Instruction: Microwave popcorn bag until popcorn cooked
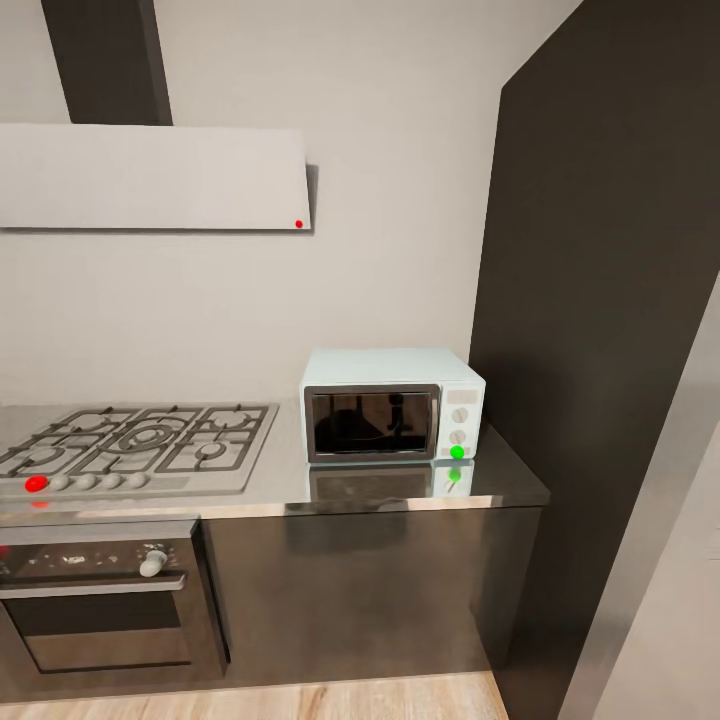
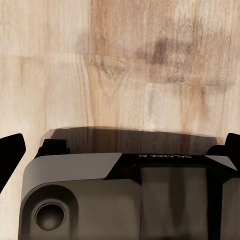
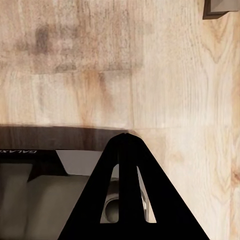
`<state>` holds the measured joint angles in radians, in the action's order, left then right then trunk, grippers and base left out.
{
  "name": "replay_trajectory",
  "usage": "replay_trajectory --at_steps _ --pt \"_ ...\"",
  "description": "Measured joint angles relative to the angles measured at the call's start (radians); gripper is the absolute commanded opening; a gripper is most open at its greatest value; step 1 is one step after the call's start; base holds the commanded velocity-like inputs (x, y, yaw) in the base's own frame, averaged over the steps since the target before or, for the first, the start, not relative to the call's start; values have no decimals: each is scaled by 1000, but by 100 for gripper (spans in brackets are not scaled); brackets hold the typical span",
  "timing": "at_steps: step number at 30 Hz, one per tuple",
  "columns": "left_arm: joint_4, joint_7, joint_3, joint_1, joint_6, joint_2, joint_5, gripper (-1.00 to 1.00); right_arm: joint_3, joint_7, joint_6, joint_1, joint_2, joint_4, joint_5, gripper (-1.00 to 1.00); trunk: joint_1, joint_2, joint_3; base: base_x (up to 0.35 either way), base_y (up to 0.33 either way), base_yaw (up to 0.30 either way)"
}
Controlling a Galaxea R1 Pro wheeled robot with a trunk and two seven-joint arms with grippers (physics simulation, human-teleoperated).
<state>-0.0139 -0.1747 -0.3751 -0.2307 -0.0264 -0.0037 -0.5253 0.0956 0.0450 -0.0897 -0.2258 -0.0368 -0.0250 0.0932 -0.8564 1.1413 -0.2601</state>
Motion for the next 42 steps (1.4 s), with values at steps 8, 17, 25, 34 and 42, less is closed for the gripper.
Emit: replay_trajectory --at_steps 8,17,25,34,42 --pt "0 0 0 0 0 0 0 100 0 0 0 0 0 0 0 -100 0 0 0 0 0 0" --pt "0 0 0 0 0 0 0 100 0 0 0 0 -1 0 0 -100 0 0 0 0 0 0" --pt "0 0 0 0 0 0 0 100 0 0 0 0 -1 0 0 -100 0 0 0 0 0 0" --pt "0 0 0 0 0 0 0 100 0 0 0 0 -1 0 0 -100 0 0 0 0 0 0" --pt "0 0 0 0 0 0 0 100 0 0 0 0 0 0 0 -100 0 0 0 0 0 0"
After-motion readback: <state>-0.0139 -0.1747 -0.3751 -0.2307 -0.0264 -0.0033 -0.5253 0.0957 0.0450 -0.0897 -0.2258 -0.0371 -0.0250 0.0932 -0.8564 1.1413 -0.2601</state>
